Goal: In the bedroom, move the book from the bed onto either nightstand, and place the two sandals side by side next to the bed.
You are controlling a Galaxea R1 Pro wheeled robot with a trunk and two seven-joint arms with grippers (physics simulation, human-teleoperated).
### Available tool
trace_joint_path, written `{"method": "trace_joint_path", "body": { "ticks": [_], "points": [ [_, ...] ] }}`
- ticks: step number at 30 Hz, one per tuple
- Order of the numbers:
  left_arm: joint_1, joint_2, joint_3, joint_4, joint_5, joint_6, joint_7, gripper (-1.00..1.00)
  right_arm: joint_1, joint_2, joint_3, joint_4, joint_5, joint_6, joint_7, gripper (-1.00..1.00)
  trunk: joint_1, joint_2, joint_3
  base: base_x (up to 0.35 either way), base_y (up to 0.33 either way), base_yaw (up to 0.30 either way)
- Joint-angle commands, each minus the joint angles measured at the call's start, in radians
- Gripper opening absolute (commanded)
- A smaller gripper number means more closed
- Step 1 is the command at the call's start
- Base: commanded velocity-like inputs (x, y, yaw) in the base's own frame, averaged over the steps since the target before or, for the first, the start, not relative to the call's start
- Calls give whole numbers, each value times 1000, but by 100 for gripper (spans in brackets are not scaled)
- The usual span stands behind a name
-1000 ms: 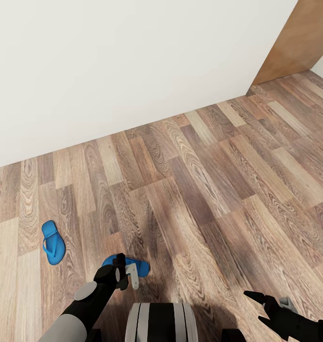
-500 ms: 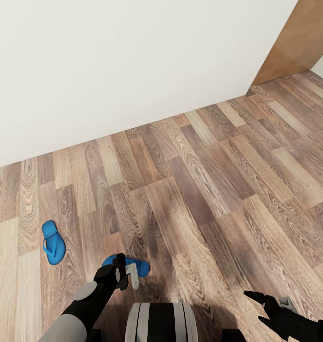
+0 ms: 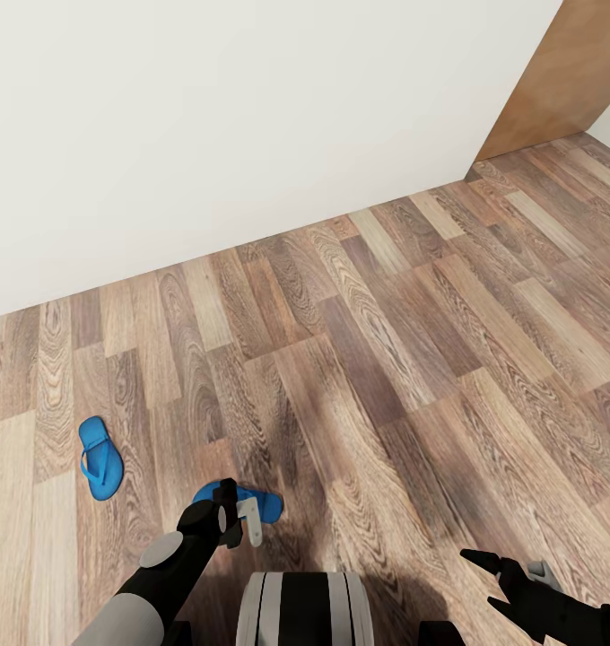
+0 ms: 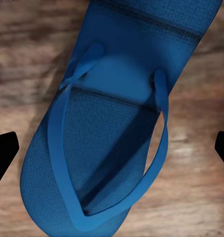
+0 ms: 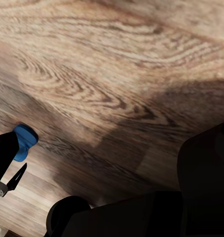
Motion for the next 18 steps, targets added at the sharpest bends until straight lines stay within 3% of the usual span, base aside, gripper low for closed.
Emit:
{"method": "trace_joint_path", "body": {
  "ticks": [1, 18],
  "points": [
    [0, 0, -2, -2, -4, 5, -6, 100, 0, 0, -1, 0, 0, 5, 0, 100, 0, 0, -1, 0, 0, 0],
    [0, 0, -1, -2, -4, 5, -6, 100, 0, 0, -1, 0, 0, 5, 0, 100, 0, 0, -1, 0, 0, 0]
  ]
}}
